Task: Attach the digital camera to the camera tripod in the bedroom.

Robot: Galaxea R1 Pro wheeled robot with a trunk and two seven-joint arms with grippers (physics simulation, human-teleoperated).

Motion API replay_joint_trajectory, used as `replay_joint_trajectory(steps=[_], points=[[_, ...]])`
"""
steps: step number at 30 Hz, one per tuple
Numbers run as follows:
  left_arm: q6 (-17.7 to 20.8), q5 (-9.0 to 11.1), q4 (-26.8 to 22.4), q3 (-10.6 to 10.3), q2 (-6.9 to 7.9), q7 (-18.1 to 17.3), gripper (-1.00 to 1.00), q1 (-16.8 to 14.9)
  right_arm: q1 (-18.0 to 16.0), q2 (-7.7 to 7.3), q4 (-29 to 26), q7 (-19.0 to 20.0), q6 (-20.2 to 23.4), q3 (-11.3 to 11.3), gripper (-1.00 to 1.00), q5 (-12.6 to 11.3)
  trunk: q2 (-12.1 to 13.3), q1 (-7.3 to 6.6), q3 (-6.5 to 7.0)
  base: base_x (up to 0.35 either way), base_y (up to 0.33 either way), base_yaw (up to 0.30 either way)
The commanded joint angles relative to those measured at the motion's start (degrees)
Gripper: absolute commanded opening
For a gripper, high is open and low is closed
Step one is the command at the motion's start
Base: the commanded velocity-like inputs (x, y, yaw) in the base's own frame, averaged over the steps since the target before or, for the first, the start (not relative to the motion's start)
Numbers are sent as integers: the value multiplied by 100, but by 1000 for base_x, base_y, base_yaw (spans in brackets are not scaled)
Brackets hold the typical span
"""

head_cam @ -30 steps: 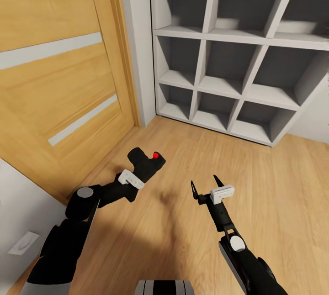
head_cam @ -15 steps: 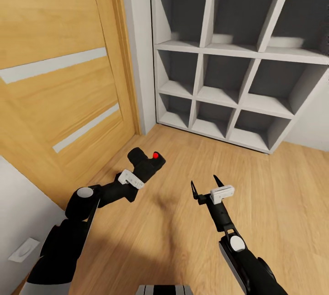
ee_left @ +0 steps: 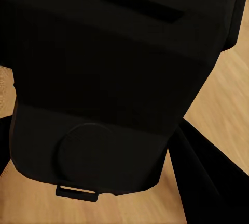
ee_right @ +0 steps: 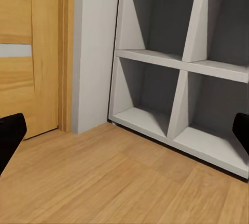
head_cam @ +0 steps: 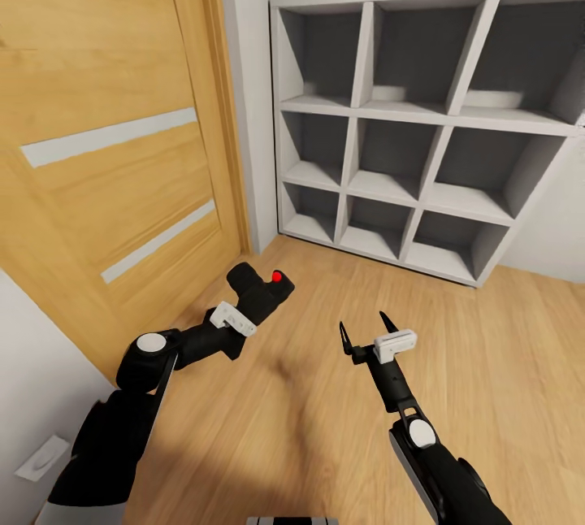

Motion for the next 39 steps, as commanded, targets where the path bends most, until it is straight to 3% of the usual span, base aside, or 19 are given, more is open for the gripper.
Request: replay_joint_trajectory(steps=[1, 10, 20, 39], points=[[24, -45, -8, 3, -3, -48, -100, -4, -3, -6, 3, -31, -10, 12, 100, 26, 0, -4, 18, 0, 0, 0], [26, -45, -8, 2, -2, -48, -100, -4, -3, -7, 0, -31, -18, 12, 100, 21, 12, -27, 218, 0, 0, 0], [33, -45, 50, 2, 102, -48, -100, -4, -3, -4, 0, -31, -19, 12, 100, 17, 25, -53, 439, 0, 0, 0], [33, -45, 54, 2, 111, -57, -100, -4, -3, -5, 1, -38, -8, 12, 100, 17, 51, -102, 860, 0, 0, 0]])
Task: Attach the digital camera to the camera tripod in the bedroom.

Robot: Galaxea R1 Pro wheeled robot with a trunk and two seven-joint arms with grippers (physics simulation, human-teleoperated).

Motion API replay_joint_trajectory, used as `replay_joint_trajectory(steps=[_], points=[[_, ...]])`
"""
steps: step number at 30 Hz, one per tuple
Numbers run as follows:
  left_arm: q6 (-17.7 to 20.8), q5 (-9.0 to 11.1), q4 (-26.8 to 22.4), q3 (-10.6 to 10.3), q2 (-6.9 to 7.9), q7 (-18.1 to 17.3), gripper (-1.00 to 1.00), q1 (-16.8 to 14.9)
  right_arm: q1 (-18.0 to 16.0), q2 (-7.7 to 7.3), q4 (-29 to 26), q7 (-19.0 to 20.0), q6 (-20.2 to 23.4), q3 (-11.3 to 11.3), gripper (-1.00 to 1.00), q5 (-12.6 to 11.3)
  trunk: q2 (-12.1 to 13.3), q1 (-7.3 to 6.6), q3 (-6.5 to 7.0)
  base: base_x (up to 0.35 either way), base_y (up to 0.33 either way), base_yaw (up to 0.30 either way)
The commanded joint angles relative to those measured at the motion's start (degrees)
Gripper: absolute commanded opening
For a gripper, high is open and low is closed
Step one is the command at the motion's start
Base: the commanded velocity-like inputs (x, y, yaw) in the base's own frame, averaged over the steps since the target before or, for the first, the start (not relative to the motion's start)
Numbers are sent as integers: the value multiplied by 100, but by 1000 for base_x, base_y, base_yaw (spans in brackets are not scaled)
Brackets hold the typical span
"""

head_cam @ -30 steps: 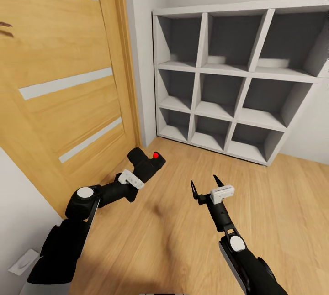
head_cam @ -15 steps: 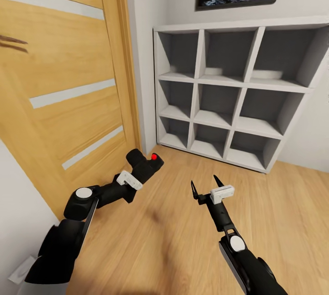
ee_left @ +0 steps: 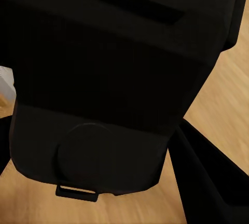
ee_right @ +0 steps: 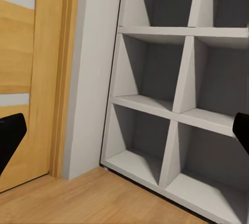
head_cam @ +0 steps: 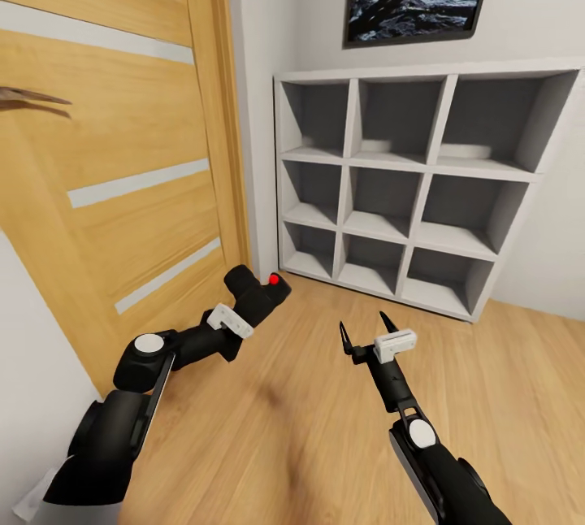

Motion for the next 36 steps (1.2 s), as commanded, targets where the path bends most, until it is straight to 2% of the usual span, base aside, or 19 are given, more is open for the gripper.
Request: replay_joint_trajectory(steps=[1, 9, 14, 21, 25, 36], points=[[23, -46, -8, 4, -3, -48, -100, -4, -4, -4, 1, -33, -11, 13, 100, 25, 0, -4, 17, 0, 0, 0], [29, -46, -7, 4, -1, -53, -100, -4, -4, -3, 3, -30, -18, 8, 100, 25, 10, -24, 195, 0, 0, 0], [23, -46, -7, 4, 49, -59, -100, -12, -4, -8, 3, -32, -21, -42, 100, 25, 17, -37, 305, 0, 0, 0], [17, -46, -9, 4, 80, -57, -100, -10, -4, -8, 1, -28, -20, -442, 100, 22, 26, -55, 460, 0, 0, 0], [17, -46, -10, 4, 83, -56, -100, -11, -4, -8, 0, -26, -21, -568, 100, 18, 32, -66, 549, 0, 0, 0], [18, -46, -15, 4, 78, -52, -100, -11, -4, -8, 2, -25, -20, -627, 100, 16, 46, -94, 793, 0, 0, 0]])
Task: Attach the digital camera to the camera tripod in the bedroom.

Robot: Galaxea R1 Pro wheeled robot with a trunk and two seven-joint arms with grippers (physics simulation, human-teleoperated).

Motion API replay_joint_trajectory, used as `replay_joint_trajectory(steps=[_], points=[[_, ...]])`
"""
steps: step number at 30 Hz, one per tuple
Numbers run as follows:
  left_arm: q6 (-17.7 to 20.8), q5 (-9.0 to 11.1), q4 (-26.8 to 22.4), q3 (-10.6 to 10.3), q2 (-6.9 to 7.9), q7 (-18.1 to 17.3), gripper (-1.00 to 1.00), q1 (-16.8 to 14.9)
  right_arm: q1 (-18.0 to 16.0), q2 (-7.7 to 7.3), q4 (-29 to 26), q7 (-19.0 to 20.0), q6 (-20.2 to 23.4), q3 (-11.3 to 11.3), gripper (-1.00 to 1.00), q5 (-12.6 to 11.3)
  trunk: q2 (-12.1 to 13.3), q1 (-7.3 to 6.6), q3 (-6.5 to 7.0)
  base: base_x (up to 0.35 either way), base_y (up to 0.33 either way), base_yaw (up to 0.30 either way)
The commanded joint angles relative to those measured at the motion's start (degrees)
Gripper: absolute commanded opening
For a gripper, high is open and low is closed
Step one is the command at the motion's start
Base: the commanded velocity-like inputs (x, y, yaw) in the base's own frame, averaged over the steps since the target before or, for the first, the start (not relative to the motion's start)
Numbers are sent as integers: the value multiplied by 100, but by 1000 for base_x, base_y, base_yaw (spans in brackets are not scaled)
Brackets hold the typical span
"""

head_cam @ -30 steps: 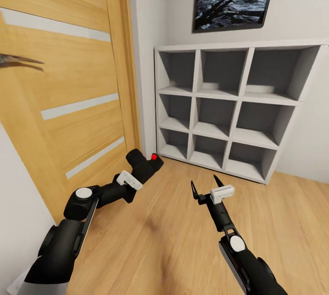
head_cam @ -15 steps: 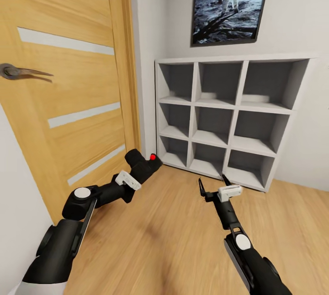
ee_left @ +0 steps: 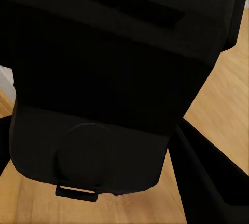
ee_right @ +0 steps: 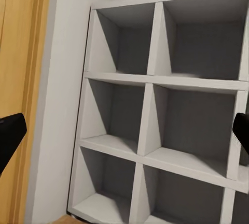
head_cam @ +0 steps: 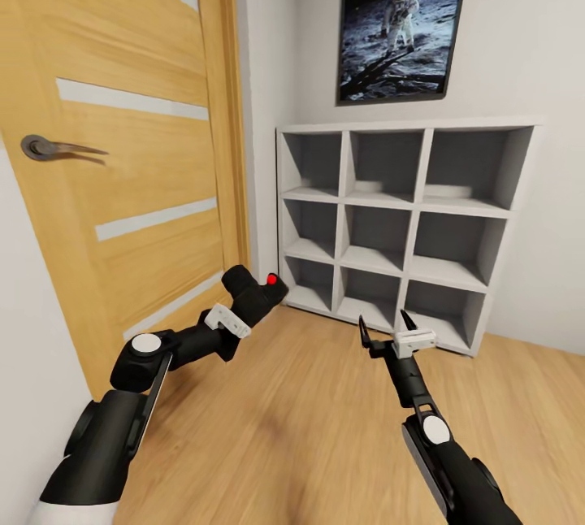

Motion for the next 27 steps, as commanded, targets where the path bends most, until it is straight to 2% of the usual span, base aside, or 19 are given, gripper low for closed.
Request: replay_joint_trajectory(steps=[1, 14, 18, 27], points=[[22, -47, -8, -4, 2, -40, -100, -5, -4, -5, 3, -31, -11, 12, 100, 24, -1, -4, 17, 0, 0, 0], [19, -47, -9, -4, 1, -40, -100, -6, -4, -5, 44, -31, -5, -17, 100, 24, 521, -289, 250, 0, 0, 0], [20, -47, -9, -4, 1, -43, -100, -6, -4, -5, 321, -31, 19, -36, 100, 24, 681, -377, 322, 0, 0, 0], [22, -47, -9, -4, 1, -41, -100, -5, -21, -5, 455, -31, 37, -42, 100, 24, 1042, -575, 483, 0, 0, 0]])
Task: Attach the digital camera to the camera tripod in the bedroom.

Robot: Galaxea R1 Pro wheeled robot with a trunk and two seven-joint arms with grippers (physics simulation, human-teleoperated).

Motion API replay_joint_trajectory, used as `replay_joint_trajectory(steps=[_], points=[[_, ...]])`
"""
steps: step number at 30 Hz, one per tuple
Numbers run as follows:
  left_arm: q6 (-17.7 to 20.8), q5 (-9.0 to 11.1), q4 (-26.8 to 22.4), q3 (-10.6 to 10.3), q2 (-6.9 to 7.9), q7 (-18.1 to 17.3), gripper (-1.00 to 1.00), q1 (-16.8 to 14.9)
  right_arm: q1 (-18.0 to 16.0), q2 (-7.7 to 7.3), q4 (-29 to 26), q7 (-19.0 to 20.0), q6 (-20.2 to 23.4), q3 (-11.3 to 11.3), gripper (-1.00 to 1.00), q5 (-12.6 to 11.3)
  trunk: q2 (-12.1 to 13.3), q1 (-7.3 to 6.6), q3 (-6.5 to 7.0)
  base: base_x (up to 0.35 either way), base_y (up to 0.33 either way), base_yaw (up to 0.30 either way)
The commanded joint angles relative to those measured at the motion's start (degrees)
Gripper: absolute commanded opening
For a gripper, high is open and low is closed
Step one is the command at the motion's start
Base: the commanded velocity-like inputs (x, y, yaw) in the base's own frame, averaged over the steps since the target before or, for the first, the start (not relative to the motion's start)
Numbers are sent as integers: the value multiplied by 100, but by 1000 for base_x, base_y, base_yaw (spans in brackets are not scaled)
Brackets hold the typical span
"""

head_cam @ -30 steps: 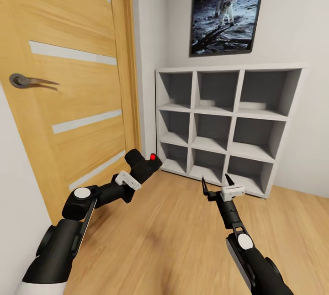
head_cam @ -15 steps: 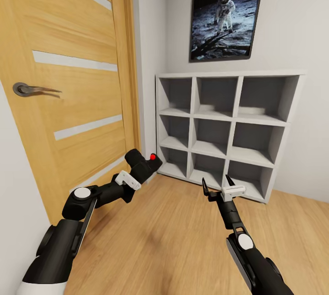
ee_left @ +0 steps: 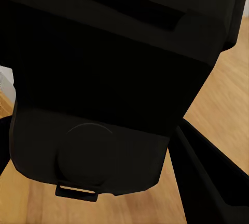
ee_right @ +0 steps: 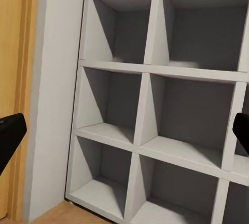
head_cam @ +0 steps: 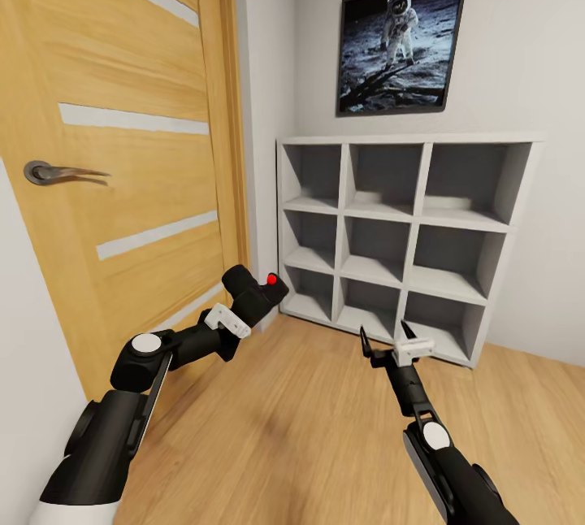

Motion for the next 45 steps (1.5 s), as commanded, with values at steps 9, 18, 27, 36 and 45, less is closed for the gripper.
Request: replay_joint_trajectory(steps=[9, 18, 27, 36, 45], points=[[22, -43, -8, -4, -5, -38, -100, -7, -113, 0, 19, -39, 39, 12, 100, 21, 360, -200, 156, 0, 0, 0], [26, -43, -8, -4, 1, -38, -100, -5, -134, -2, 21, -40, 72, 15, 100, 16, 721, -397, 317, 0, 0, 0], [25, -43, -8, -4, 4, -38, -100, -7, -138, -5, 21, 16, 51, -418, 100, 5, 1082, -595, 479, 0, 0, 0], [26, -43, -8, -4, 3, -38, -100, -5, -136, -52, 21, 399, 46, -807, 100, 7, 1442, -793, 640, 0, 0, 0], [26, -43, -18, -6, -1, -40, -100, -6, -129, -71, 147, 487, 40, -1615, 100, 12, 1803, -990, 802, 0, 0, 0]])
